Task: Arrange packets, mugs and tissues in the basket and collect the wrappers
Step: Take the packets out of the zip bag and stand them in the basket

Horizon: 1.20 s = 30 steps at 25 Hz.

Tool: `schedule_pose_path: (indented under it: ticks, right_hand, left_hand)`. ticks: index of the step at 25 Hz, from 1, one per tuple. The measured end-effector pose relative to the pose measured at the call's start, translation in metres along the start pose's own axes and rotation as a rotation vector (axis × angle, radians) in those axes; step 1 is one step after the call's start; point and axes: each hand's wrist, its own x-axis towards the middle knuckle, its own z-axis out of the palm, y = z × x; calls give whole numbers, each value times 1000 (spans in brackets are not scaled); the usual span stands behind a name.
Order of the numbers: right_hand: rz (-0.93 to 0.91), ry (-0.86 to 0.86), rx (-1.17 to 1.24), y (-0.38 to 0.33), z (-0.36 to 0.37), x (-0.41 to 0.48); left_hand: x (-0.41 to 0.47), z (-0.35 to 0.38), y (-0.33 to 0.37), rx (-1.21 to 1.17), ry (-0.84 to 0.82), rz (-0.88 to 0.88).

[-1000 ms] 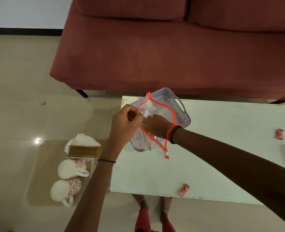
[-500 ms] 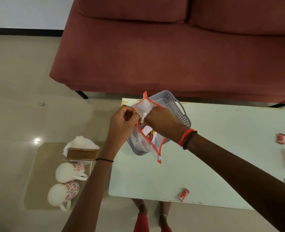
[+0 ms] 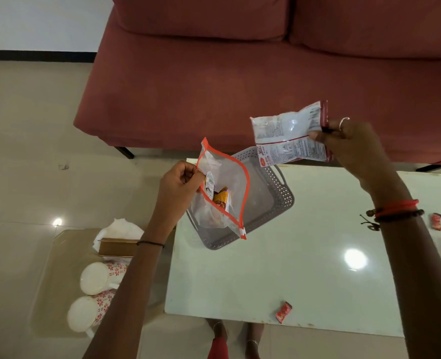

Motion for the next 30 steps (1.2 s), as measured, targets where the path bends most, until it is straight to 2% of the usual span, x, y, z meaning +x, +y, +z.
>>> schedule_pose_path:
  ticks: [3,8,13,17,21,24,27,29,30]
  right_hand:
    - [108,66,-213,69,30,32]
    - [240,-122,-549,160,83,58]
    - [362,-214,-555,204,108,71]
    - [434,-152,-555,215,116,78]
    - [426,-111,-583,209,110,78]
    - [410,-63,-500,190,98,74]
    - [229,59,-353,130,81,58]
    - [77,1,-65,74,70,30]
    - [9,-115,161,45,65,11]
  left_hand:
    - [1,5,0,-24,9,-16]
    - [5,11,2,-18,4,10]
    - [9,16,2,-15,-29,35]
    - [9,19,-3,-1,-47,25]
    - [7,20,-7,2,-57,24]
    - [4,18,-8,12,-64,28]
    - [-4,17,-10,15,-83,34]
    - [-11,17,-9,11,-98,36]
    - [-15,17,-8,10,-98,42]
